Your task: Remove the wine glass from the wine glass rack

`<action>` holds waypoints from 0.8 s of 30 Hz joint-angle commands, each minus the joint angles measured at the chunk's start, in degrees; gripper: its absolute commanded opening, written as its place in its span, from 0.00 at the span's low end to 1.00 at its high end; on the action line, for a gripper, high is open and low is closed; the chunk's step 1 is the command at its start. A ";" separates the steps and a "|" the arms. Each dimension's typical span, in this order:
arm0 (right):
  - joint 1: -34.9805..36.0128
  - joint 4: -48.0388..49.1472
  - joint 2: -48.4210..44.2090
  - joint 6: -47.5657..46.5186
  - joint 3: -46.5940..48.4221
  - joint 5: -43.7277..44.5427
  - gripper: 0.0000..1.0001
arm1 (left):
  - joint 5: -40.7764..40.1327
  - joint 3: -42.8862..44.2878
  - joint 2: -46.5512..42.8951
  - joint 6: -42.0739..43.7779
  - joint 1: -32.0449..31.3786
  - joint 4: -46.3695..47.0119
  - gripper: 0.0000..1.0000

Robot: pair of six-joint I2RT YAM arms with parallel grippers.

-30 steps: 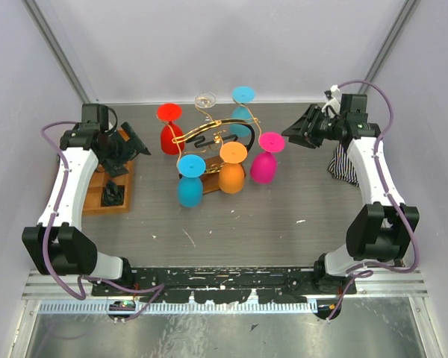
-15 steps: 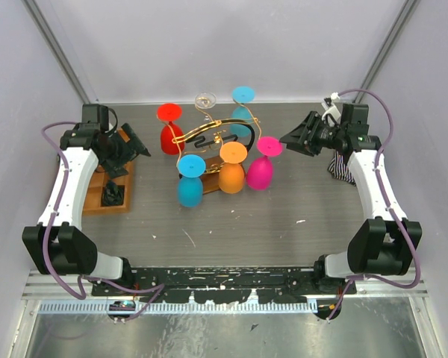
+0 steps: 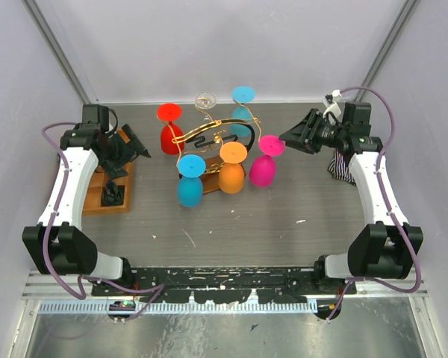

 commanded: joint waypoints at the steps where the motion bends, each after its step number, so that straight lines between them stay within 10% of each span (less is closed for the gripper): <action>1: 0.70 1.52 -1.90 0.20 1.70 -3.36 0.49 | 0.65 -0.25 0.52 0.81 -0.10 -0.37 0.99; 8: 1.60 -3.94 -0.14 -3.83 3.14 -3.20 0.45 | 1.35 -0.57 0.94 0.49 -0.10 -0.13 0.99; 14: 1.68 -3.97 -0.43 -4.01 3.94 -3.63 0.02 | 0.93 -0.57 0.80 1.03 -0.10 -0.41 0.99; 24: 1.61 1.28 0.14 3.40 4.64 -9.22 0.01 | 0.99 -0.77 1.08 1.56 -0.13 -0.76 0.99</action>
